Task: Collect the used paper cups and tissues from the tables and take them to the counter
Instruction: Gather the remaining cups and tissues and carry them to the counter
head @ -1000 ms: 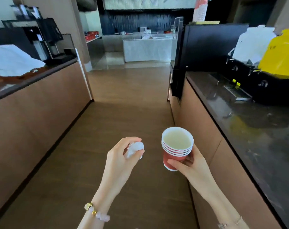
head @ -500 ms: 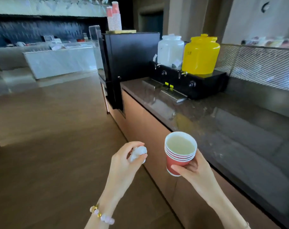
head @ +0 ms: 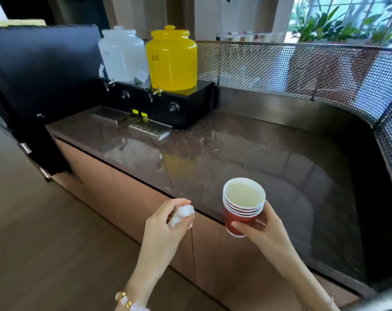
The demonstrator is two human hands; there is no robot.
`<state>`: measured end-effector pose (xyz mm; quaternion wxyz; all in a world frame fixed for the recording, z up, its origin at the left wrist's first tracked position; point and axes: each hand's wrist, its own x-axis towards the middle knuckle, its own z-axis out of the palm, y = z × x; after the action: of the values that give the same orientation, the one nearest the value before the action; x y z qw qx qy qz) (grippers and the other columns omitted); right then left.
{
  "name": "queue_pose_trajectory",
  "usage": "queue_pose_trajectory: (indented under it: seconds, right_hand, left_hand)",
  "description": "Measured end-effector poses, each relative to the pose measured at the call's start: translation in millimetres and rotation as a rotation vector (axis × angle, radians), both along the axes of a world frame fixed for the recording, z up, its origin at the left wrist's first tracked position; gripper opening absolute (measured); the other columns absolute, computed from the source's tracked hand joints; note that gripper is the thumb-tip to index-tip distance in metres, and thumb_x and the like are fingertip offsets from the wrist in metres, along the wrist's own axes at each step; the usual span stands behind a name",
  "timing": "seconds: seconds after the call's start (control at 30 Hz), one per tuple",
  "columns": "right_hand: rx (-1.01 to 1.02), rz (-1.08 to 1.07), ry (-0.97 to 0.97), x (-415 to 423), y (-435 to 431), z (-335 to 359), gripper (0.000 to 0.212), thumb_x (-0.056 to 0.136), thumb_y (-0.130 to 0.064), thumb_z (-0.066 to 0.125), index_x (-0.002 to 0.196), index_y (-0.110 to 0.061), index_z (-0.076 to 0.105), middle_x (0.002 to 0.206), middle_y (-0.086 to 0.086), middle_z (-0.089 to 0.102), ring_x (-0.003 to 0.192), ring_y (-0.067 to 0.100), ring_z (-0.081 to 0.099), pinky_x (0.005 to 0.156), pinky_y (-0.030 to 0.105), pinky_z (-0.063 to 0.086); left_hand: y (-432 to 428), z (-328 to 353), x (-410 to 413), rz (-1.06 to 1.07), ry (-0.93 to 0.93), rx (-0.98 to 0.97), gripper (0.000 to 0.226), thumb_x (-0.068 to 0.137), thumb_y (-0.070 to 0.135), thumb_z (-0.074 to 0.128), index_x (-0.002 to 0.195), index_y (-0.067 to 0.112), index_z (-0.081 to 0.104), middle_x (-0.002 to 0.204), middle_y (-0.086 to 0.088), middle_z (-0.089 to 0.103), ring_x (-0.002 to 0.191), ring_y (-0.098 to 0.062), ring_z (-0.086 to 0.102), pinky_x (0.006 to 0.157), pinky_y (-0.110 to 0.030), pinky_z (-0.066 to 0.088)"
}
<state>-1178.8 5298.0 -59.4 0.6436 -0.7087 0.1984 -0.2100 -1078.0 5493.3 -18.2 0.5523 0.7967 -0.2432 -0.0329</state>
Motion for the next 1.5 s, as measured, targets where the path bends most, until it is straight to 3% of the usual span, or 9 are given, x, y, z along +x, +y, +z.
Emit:
queue_pose_trajectory:
  seconds: [0.23,0.4,0.53,0.67,0.8,0.93,1.17,1.3,1.5]
  right_hand:
    - [0.032,-0.201,-0.011,42.2,-52.4,-18.1,0.062,0.064,0.0,0.083,0.109,-0.034,0.057,0.098,-0.02,0.071,0.091,0.0,0.067,0.072,0.01,0.05]
    - [-0.011,-0.336,0.032,43.5,-76.9,-20.6,0.06,0.064,-0.006,0.084,0.105,-0.038,0.054,0.096,-0.03,0.068,0.093,-0.009,0.063,0.071,0.005,0.048]
    - [-0.03,-0.442,0.042,37.5,-87.5,-22.8,0.062,0.065,-0.003,0.083,0.11,-0.034,0.054,0.097,-0.023,0.069,0.091,-0.009,0.064,0.072,0.005,0.047]
    - [-0.068,-0.528,0.066,38.2,-92.1,-26.1,0.061,0.065,-0.002,0.083,0.105,-0.037,0.053,0.094,-0.033,0.067,0.091,-0.013,0.062,0.07,0.002,0.045]
    - [-0.045,-0.619,0.075,41.6,-94.1,-33.7,0.067,0.064,-0.007,0.085,0.114,-0.036,0.051,0.109,-0.018,0.066,0.099,-0.003,0.063,0.078,0.009,0.05]
    - [-0.045,-0.699,0.098,46.8,-94.7,-45.0,0.066,0.061,-0.004,0.086,0.109,-0.034,0.052,0.106,-0.014,0.066,0.096,-0.004,0.063,0.074,0.008,0.049]
    - [-0.043,-0.747,0.137,50.5,-88.9,-57.5,0.068,0.06,-0.008,0.086,0.109,-0.037,0.05,0.11,-0.016,0.063,0.097,-0.011,0.06,0.074,0.003,0.045]
    - [-0.03,-0.746,0.152,49.4,-87.5,-60.4,0.072,0.062,-0.012,0.086,0.117,-0.036,0.047,0.114,-0.017,0.061,0.105,-0.002,0.059,0.078,0.01,0.048]
    - [-0.015,-0.741,0.134,47.8,-86.1,-59.3,0.066,0.062,-0.006,0.085,0.105,-0.042,0.05,0.11,-0.02,0.061,0.099,-0.01,0.059,0.076,0.006,0.047]
  left_hand:
    - [-62.5,-8.4,68.2,-0.141,-0.068,0.104,0.026,0.079,0.02,0.072,0.092,0.04,0.06,0.093,0.025,0.062,0.094,0.013,0.052,0.072,-0.002,0.042]
    - [-101.8,-19.2,92.8,-0.257,-0.036,0.098,0.023,0.079,0.018,0.072,0.096,0.032,0.064,0.094,0.017,0.065,0.092,0.006,0.057,0.072,-0.005,0.044]
    - [-126.0,-23.4,103.9,-0.359,-0.019,0.091,0.024,0.079,0.015,0.073,0.098,0.028,0.065,0.095,0.015,0.066,0.09,0.001,0.059,0.075,-0.013,0.049]
    - [-144.3,-24.3,116.4,-0.451,-0.02,0.064,0.024,0.077,0.011,0.074,0.095,0.025,0.067,0.091,0.014,0.067,0.088,0.002,0.059,0.072,-0.006,0.044]
    - [-154.4,-24.0,128.2,-0.53,0.014,0.041,0.025,0.075,0.007,0.074,0.093,0.024,0.068,0.086,0.013,0.068,0.081,0.003,0.06,0.068,-0.003,0.04]
    - [-157.5,-27.2,139.0,-0.592,0.039,0.036,0.025,0.075,0.009,0.074,0.092,0.026,0.068,0.085,0.013,0.068,0.081,0.0,0.061,0.068,-0.005,0.041]
    - [-163.9,-38.6,150.9,-0.64,0.072,0.052,0.024,0.075,0.008,0.075,0.092,0.025,0.068,0.084,0.012,0.068,0.08,0.0,0.061,0.067,-0.005,0.042]
    - [-166.0,-49.9,154.2,-0.641,0.073,0.058,0.026,0.074,0.008,0.075,0.091,0.027,0.068,0.083,0.012,0.068,0.08,0.0,0.061,0.068,-0.006,0.043]
    - [-177.5,-71.8,153.2,-0.668,0.089,0.098,0.025,0.075,0.008,0.074,0.091,0.027,0.067,0.089,0.012,0.067,0.084,0.003,0.059,0.07,-0.006,0.042]
